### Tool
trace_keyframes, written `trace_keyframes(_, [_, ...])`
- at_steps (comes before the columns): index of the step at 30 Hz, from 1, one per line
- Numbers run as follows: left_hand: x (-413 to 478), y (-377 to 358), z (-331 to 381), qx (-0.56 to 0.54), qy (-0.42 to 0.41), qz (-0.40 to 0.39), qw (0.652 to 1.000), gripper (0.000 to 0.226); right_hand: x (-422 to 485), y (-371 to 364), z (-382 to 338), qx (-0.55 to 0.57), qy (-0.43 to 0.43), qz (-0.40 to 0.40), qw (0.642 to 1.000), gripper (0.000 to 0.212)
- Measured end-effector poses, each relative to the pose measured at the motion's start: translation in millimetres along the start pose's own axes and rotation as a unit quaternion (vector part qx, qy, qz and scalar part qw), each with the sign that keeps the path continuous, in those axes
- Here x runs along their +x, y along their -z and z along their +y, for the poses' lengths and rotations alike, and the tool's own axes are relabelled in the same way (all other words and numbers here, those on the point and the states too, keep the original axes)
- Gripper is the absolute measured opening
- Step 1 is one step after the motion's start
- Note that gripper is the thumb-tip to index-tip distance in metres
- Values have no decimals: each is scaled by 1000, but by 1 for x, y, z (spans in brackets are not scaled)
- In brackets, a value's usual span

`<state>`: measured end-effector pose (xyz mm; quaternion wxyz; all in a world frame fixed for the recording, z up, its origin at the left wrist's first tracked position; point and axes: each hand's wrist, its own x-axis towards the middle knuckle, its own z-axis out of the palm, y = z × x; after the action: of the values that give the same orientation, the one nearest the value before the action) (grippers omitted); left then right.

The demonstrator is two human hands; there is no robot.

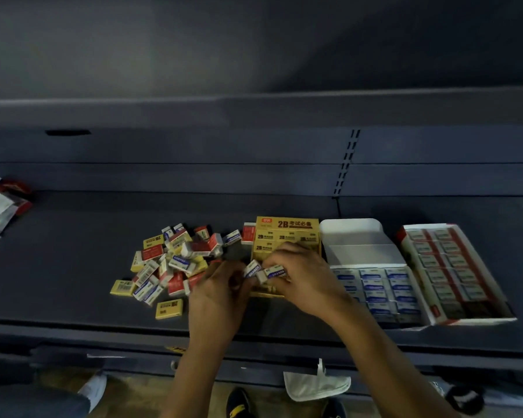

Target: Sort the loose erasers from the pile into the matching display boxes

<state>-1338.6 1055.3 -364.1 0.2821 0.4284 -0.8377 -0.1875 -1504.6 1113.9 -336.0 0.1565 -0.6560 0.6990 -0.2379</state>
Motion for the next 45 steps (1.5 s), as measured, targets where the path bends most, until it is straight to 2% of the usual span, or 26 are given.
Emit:
trace_keyframes(9, [-4, -33, 54, -65, -54, -34, 996, 19, -46, 41, 43, 5, -72, 0, 997, 27])
trace_keyframes(21, [-5, -66, 95, -54, -77, -92, 991, 25, -107, 93, 91, 25, -164, -8, 986, 23])
trace_keyframes(24, [0, -72, 102, -33, -106, -94, 989, 27, -118, 100, 97, 19, -183, -25, 983, 24])
trace_keyframes(34, [11, -87, 106, 49, -116, -71, 989, 23, -132, 107, 99, -22, -204, -82, 975, 26])
trace_keyframes(45, [7, -88, 105, 4, -94, -46, 994, 22, -122, 95, 92, -35, -177, -126, 975, 24])
